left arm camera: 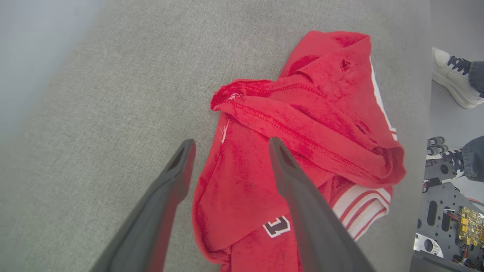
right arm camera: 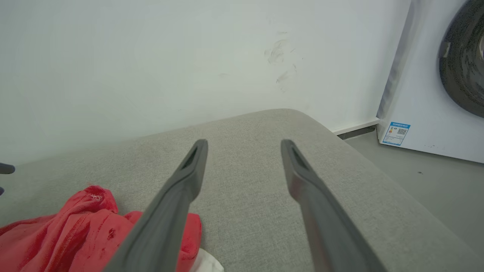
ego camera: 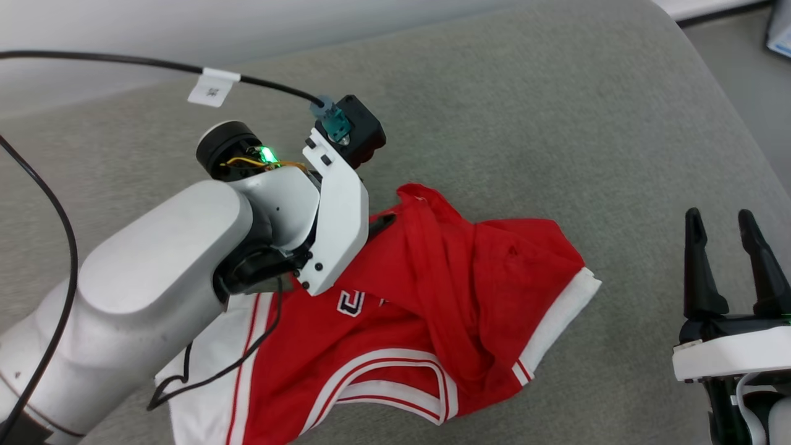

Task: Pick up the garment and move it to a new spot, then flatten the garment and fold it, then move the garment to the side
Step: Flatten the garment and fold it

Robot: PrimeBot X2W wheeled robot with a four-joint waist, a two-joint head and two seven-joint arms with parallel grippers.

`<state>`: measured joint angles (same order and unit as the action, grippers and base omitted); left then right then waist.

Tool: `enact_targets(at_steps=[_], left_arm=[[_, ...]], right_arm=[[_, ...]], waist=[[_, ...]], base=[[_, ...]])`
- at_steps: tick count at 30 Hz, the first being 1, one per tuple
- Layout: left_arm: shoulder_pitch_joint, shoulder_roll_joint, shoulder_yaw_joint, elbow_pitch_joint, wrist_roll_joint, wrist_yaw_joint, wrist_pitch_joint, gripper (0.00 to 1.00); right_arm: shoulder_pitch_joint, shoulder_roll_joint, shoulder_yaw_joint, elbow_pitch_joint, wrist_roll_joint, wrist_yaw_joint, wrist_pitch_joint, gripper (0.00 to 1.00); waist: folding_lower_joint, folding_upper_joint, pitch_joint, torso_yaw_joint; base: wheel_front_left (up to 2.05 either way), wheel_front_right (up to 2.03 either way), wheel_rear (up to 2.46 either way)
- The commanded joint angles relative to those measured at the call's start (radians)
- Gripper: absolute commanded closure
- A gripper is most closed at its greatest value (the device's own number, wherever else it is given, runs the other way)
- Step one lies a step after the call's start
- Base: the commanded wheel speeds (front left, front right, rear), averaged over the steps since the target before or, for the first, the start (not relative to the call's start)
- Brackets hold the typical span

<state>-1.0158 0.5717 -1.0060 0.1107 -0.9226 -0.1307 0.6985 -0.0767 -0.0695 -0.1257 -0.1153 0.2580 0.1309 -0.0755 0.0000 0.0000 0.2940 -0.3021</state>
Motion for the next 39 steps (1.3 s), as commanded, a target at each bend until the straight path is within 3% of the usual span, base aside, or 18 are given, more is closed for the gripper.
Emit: enact_targets(at_steps=[1,11,18,19,21,26,32,39], left_arm=[[-0.024,0.003,-0.024,0.027,-0.014,0.002,0.012,0.00],[-0.137,0.026,-0.181,0.147,-0.084,0.002,0.018,0.00],[-0.166,0.032,-0.234,0.174,-0.118,0.002,-0.026,0.00],[-0.165,0.030,-0.241,0.180,-0.128,0.002,-0.028,0.17],[-0.165,0.026,-0.250,0.186,-0.151,0.002,-0.033,1.00],[-0.170,0.023,-0.262,0.196,-0.189,0.002,-0.090,1.00],[-0.217,-0.001,-0.217,0.257,-0.204,0.002,-0.298,1.00],[-0.274,-0.033,-0.126,0.439,-0.153,0.021,-0.551,1.00]], right_arm=[[-0.013,0.007,0.007,0.007,0.005,0.000,-0.009,0.00],[-0.036,0.019,0.038,0.045,0.018,0.000,-0.044,0.00],[-0.052,0.021,0.054,0.065,0.029,0.000,-0.059,0.00],[-0.053,0.021,0.056,0.069,0.032,0.000,-0.062,0.00],[-0.057,0.021,0.062,0.076,0.035,0.000,-0.067,0.00],[-0.070,0.021,0.061,0.089,0.035,0.000,-0.077,0.00],[-0.078,0.021,0.055,0.096,0.009,0.000,-0.065,0.00],[-0.069,0.020,0.049,0.082,-0.012,0.000,-0.038,0.00]], waist=[[0.0000,0.0000,0.049,-0.048],[0.0000,0.0000,0.134,-0.103],[0.0000,0.0000,0.175,-0.111],[0.0000,0.0000,0.180,-0.110],[0.0000,0.0000,0.190,-0.108],[0.0000,0.0000,0.203,-0.095],[0.0000,0.0000,0.175,-0.058],[0.0000,0.0000,0.118,-0.024]], base=[[0.00,0.00,0.00],[0.00,0.00,0.00],[0.00,0.00,0.00],[0.00,0.00,0.00],[0.00,0.00,0.00],[0.00,0.00,0.00],[0.00,0.00,0.00],[0.00,0.00,0.00]])
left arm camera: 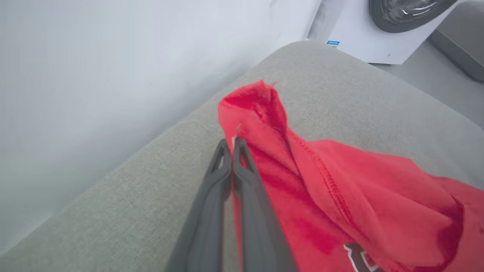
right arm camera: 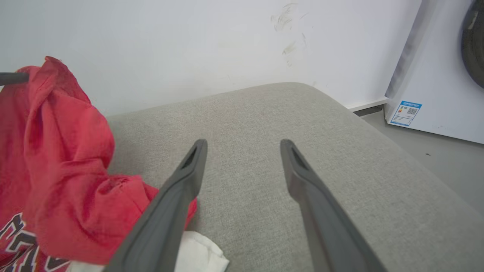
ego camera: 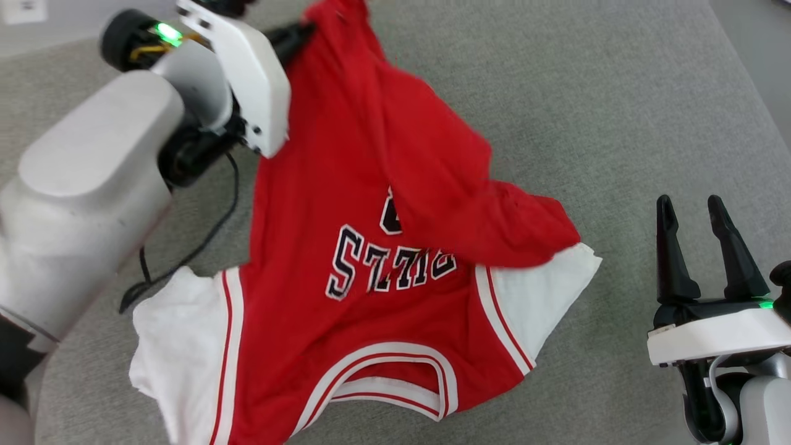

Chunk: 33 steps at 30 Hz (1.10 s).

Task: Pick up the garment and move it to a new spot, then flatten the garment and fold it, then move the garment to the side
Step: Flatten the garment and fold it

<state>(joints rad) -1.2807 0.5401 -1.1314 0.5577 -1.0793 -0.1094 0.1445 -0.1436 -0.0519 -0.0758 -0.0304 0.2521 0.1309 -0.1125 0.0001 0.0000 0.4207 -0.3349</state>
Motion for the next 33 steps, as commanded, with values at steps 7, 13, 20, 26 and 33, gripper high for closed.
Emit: enact_targets(at_steps=[7,13,20,26,33], left_arm=[[-0.038,0.019,0.044,0.146,0.026,0.080,-0.089,1.00],[0.008,0.031,0.030,0.257,0.049,0.139,-0.117,1.00],[0.074,0.013,0.001,0.295,0.061,0.080,-0.181,0.00],[0.121,-0.007,0.012,0.258,0.078,0.047,-0.350,0.00],[0.219,0.038,0.048,0.115,0.152,0.100,-0.409,0.00]], right_arm=[[0.017,0.003,0.003,-0.026,-0.012,0.000,0.022,0.00],[0.020,0.003,0.005,-0.043,-0.016,0.000,0.036,0.00],[0.023,0.001,0.004,-0.057,-0.034,0.000,0.055,0.00],[0.032,-0.016,-0.017,-0.075,-0.046,0.000,0.078,0.00],[0.061,-0.037,-0.025,-0.096,-0.047,0.000,0.120,0.00]], waist=[[-0.0001,0.0000,-0.020,0.029],[-0.0001,0.0000,-0.006,0.055],[-0.0001,0.0000,-0.032,0.115],[-0.0001,0.0000,-0.110,0.189],[-0.0001,0.0000,-0.205,0.278]], base=[[0.00,0.00,0.00],[0.00,0.00,0.00],[0.00,0.00,0.00],[0.00,0.00,0.00],[0.00,0.00,0.00]])
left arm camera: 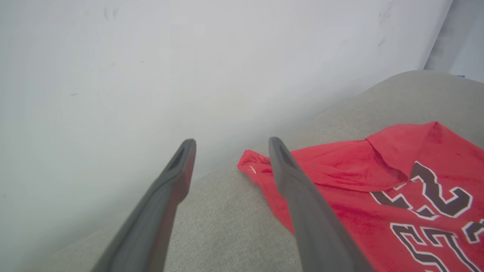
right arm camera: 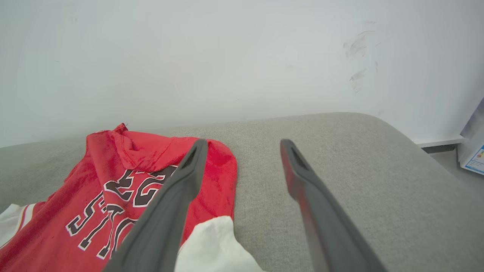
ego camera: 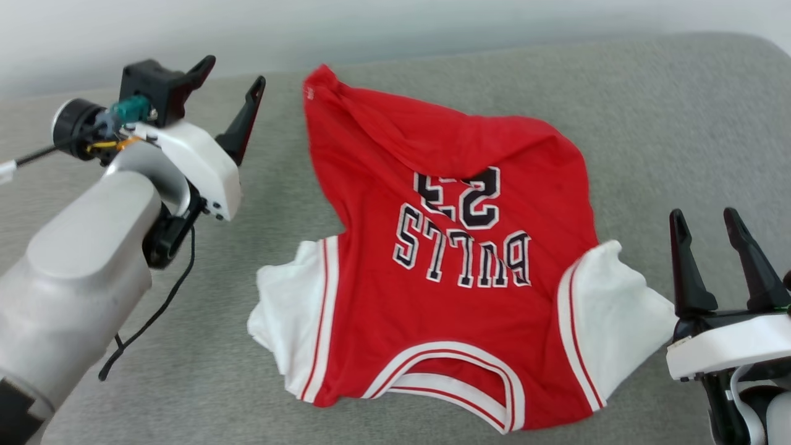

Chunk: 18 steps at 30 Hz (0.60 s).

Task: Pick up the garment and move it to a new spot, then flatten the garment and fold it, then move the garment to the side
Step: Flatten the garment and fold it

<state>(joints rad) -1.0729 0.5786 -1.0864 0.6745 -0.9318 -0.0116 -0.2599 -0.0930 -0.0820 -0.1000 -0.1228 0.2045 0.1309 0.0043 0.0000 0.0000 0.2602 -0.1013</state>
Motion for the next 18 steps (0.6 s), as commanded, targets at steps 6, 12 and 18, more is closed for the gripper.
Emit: enact_targets(at_steps=[6,12,18], left_arm=[[0.223,0.084,0.166,-0.297,0.100,0.130,-0.005,0.00],[0.505,0.139,0.303,-0.570,0.213,0.261,-0.005,0.00],[0.774,0.075,0.442,-0.757,0.314,0.369,-0.005,0.00]], right_arm=[[0.048,-0.014,-0.010,-0.021,0.006,0.000,0.029,0.00],[0.085,-0.011,-0.012,-0.027,0.018,0.000,0.045,0.00],[0.117,0.002,-0.002,-0.016,0.030,0.000,0.044,0.00]], waist=[[0.0000,0.0000,-0.113,0.108],[0.0000,0.0000,-0.154,0.151],[0.0000,0.0000,-0.177,0.172]], base=[[0.00,0.00,0.00],[0.00,0.00,0.00],[0.00,0.00,0.00]])
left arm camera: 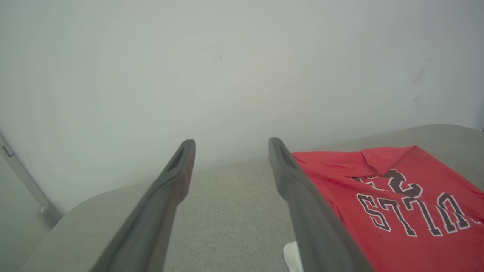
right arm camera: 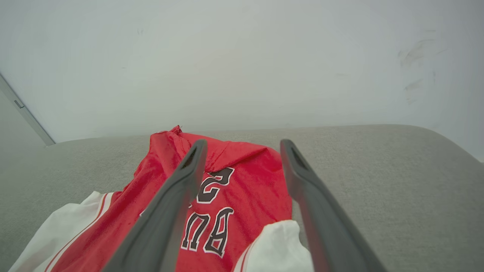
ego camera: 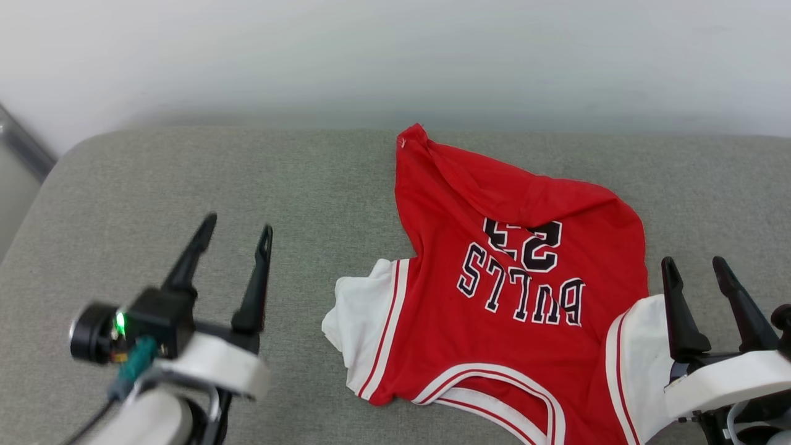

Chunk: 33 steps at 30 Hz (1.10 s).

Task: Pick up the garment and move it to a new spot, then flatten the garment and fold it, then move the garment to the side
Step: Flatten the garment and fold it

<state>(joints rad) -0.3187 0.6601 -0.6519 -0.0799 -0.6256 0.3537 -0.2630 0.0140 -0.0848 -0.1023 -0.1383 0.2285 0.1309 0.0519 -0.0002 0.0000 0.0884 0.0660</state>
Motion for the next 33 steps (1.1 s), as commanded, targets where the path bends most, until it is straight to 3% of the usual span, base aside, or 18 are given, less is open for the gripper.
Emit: enact_targets(at_steps=[1,4,6,12,13,14,18,26,33], left_arm=[[0.057,-0.019,0.028,-0.023,0.027,0.011,-0.002,0.00],[0.151,-0.064,0.091,-0.073,0.074,0.020,-0.002,0.00],[0.199,-0.087,0.122,-0.098,0.101,0.006,-0.002,0.00],[0.250,-0.121,0.181,-0.111,0.170,-0.040,-0.002,0.00],[0.250,-0.121,0.181,-0.111,0.170,-0.040,-0.002,0.00],[0.250,-0.130,0.198,-0.112,0.186,-0.058,-0.002,0.00],[0.243,-0.155,0.222,-0.107,0.210,-0.089,-0.002,0.00],[0.227,-0.205,0.246,-0.087,0.244,-0.137,-0.002,0.00],[0.210,-0.243,0.290,-0.061,0.280,-0.191,-0.002,0.00]], right_arm=[[0.014,0.006,0.001,0.000,0.008,0.000,-0.002,0.00],[0.035,0.007,-0.011,-0.004,0.033,0.000,0.026,0.00],[0.048,-0.030,-0.012,-0.017,0.023,0.000,0.076,0.00],[0.072,-0.142,-0.079,-0.056,0.019,0.000,0.360,0.00],[0.072,-0.142,-0.079,-0.056,0.019,0.000,0.360,0.00],[0.088,-0.176,-0.096,-0.054,0.023,0.000,0.507,0.00],[0.101,-0.240,-0.131,-0.072,0.036,0.000,0.732,0.00],[0.055,-0.263,-0.157,-0.011,0.080,0.000,0.876,0.00],[0.042,-0.247,-0.165,0.177,0.047,0.000,0.783,0.00]], waist=[[0.0002,0.0000,-0.009,0.007],[0.0002,0.0000,-0.018,0.012],[0.0002,0.0000,-0.017,0.014],[0.0002,0.0000,0.012,0.034],[0.0002,0.0000,0.012,0.034],[0.0002,0.0000,0.024,0.044],[0.0002,0.0000,0.052,0.068],[0.0002,0.0000,0.104,0.108],[0.0002,0.0000,0.161,0.159]], base=[[0.00,0.00,0.00],[0.00,0.00,0.00],[0.00,0.00,0.00],[0.00,0.00,0.00],[0.00,0.00,0.00],[0.00,0.00,0.00],[0.00,0.00,0.00],[0.00,0.00,0.00],[0.00,0.00,0.00]])
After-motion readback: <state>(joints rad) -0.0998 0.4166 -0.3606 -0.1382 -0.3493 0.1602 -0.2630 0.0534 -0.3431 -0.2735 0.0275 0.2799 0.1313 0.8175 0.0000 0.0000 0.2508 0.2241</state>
